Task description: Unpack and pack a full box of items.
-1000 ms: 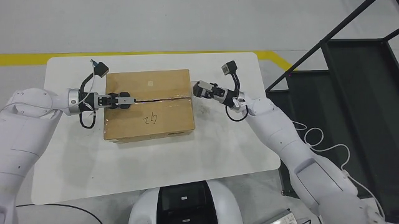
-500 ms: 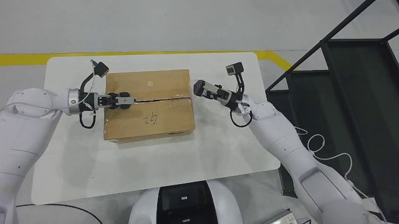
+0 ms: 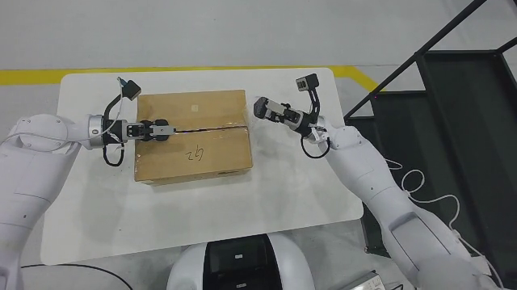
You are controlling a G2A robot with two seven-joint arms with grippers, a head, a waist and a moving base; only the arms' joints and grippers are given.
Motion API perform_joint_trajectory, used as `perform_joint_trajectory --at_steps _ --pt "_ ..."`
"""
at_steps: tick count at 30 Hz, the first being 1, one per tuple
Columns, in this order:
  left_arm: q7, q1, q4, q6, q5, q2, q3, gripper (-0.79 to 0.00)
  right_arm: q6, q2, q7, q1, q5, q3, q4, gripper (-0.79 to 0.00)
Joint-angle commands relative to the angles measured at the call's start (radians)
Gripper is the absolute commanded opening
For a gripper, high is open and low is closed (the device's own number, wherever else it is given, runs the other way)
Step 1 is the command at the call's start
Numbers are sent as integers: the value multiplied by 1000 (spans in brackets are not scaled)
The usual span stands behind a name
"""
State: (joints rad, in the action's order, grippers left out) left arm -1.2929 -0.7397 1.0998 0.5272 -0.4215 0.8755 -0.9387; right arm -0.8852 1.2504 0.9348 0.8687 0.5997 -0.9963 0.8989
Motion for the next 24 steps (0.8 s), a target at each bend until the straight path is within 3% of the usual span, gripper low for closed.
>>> perform_joint_trajectory --at_steps 1,2,3,5,18,24 --pt "0 0 0 0 0 0 0 0 -2 -2 -2 -2 -9 -7 2 -191" --pt "0 0 0 0 0 0 0 0 -4 -3 -5 -2 -15 -11 6 -274" --pt "0 0 0 0 0 0 0 0 -7 -4 -8 -3 -23 -16 9 -477" --pt "0 0 0 0 0 0 0 0 -10 -8 -21 -2 -50 -29 17 -767" --pt "18 -5 4 -3 -3 0 -3 0 76 -25 -102 57 -228 -54 157 -785" --pt "86 -55 21 22 -87 -12 -77 0 111 -26 -142 72 -291 -52 199 -785"
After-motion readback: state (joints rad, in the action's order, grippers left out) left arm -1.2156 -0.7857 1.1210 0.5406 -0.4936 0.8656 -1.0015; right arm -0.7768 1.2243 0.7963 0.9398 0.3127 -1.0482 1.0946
